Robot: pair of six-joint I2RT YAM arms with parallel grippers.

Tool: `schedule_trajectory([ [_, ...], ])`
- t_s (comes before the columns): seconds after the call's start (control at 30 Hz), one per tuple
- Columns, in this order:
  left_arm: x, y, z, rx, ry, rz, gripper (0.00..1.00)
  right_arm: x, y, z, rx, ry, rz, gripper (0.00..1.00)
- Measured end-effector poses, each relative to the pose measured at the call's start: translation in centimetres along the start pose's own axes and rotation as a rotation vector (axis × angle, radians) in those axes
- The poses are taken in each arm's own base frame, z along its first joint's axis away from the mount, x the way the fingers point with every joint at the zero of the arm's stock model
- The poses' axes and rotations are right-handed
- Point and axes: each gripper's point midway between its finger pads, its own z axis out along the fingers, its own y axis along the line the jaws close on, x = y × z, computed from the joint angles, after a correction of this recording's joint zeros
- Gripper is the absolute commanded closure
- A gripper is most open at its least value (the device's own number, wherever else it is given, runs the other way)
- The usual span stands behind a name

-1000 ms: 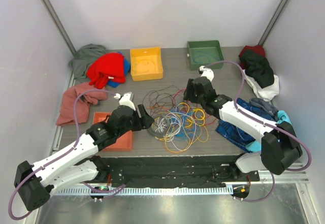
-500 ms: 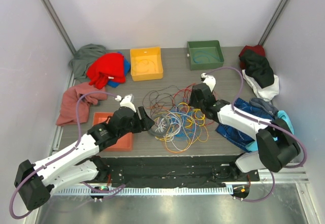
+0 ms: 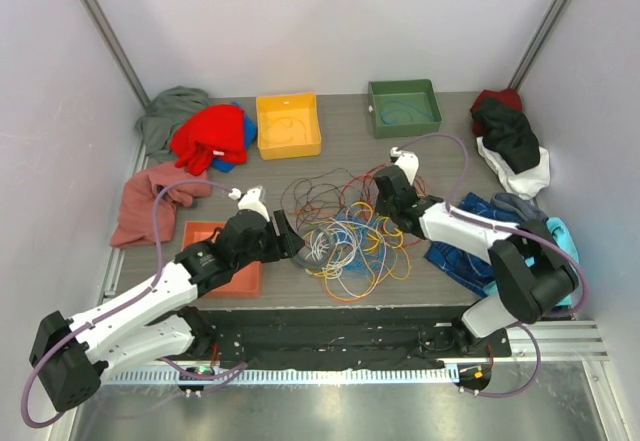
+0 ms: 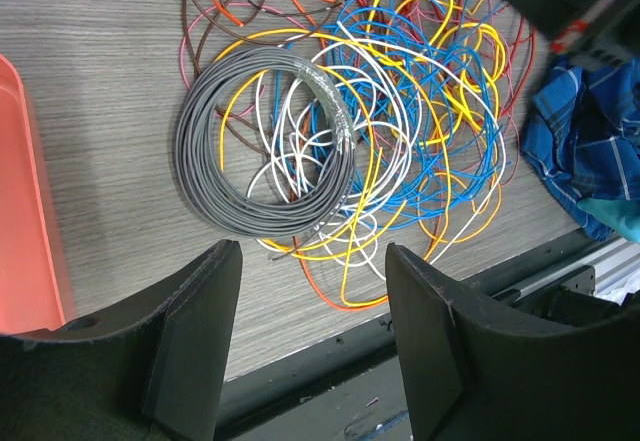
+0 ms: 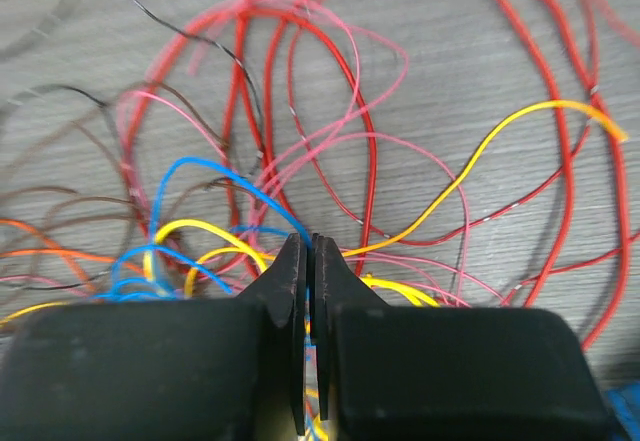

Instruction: Untangle the cables

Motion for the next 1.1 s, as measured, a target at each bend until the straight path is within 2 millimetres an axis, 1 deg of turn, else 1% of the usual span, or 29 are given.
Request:
schedule_trajectory([
  [0.07,0.0,0.0,0.0,-0.001,-0.001,0.000,0.37,-1.8,0.4,-1.3,-0.023,-0.037,0.012,0.99],
  [0.1,0.0,0.0,0.0,-0.001,-0.001,0.000,0.36,-3.1,0.9,-2.2,-0.042,-0.067,0.023,0.99],
  [0.17,0.0,0.0,0.0,0.000,0.000,0.000,0.37,-6.8,2.2,-4.7,-0.097,-0.147,0.050,0.99],
  [0.23,0.0,0.0,0.0,-0.001,0.002,0.000,0.37,-10.8,3.8,-7.7,-0.165,-0.239,0.078,0.99],
  [0.27,0.1,0.0,0.1,-0.002,0.003,-0.001,0.37,-12.9,4.6,-9.7,-0.202,-0.286,0.089,0.99],
  [0.33,0.1,0.1,0.1,-0.005,0.006,-0.002,0.37,-17.4,5.9,-14.2,-0.283,-0.398,0.124,0.99],
  [0.37,0.1,0.1,0.2,-0.005,0.006,-0.003,0.37,-19.0,6.2,-15.8,-0.310,-0.437,0.139,0.99],
  [0.43,0.1,0.0,0.2,-0.004,0.006,-0.008,0.37,-22.8,6.7,-20.3,-0.376,-0.532,0.172,0.99],
  [0.53,0.2,-0.1,0.1,-0.002,0.007,-0.019,0.37,-26.7,6.5,-25.1,-0.430,-0.630,0.207,0.99],
  [0.63,0.2,-0.1,0.1,0.001,0.009,-0.024,0.37,-29.5,6.3,-28.3,-0.449,-0.692,0.212,0.99],
  [0.7,0.2,-0.2,0.1,0.003,0.008,-0.026,0.37,-31.1,6.2,-29.8,-0.448,-0.727,0.215,0.99],
  [0.73,0.1,-0.2,0.0,0.006,0.006,-0.028,0.37,-31.6,6.1,-30.2,-0.442,-0.736,0.213,0.99],
  [0.8,0.1,-0.3,-0.2,0.012,0.001,-0.032,0.37,-32.3,6.0,-30.3,-0.421,-0.743,0.210,0.99],
  [0.87,0.0,-0.3,-0.3,0.020,-0.005,-0.035,0.37,-32.5,6.2,-29.7,-0.398,-0.734,0.203,0.99],
  [0.9,0.0,-0.2,-0.4,0.022,-0.008,-0.036,0.37,-32.4,6.3,-28.9,-0.381,-0.722,0.195,0.99],
  [0.97,0.0,-0.2,-0.6,0.026,-0.011,-0.038,0.37,-32.0,6.5,-26.7,-0.341,-0.685,0.176,0.99],
  [1.03,-0.1,-0.3,-0.7,0.031,-0.017,-0.038,0.37,-31.5,6.6,-23.9,-0.306,-0.634,0.157,0.99],
  [1.1,-0.2,-0.4,-0.9,0.036,-0.022,-0.039,0.37,-31.3,5.9,-20.6,-0.258,-0.587,0.156,0.99],
])
